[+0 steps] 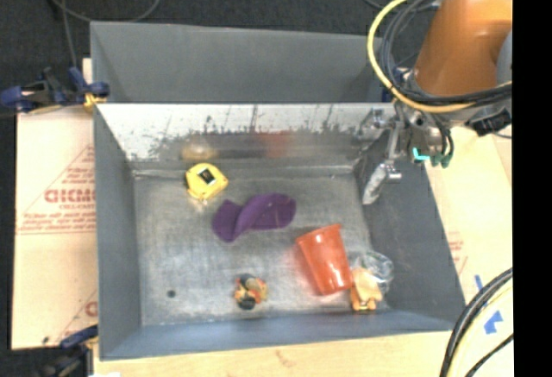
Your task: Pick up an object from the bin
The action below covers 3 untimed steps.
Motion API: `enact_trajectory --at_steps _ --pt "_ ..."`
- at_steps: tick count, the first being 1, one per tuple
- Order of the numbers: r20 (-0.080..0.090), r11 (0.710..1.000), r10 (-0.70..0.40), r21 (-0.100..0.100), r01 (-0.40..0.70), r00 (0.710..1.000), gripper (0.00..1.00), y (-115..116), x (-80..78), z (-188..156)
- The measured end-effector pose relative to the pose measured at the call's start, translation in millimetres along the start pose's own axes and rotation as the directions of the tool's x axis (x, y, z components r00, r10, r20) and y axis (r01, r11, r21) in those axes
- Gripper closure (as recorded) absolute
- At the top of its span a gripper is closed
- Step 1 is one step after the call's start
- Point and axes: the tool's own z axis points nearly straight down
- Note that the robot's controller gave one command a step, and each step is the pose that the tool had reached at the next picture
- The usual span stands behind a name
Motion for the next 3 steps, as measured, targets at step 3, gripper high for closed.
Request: enact_trajectory --at_steps 3 --pt "0.006 0.987 -0.161 0.001 0.161 0.987 0.0 28.7 -19.2 85.7"
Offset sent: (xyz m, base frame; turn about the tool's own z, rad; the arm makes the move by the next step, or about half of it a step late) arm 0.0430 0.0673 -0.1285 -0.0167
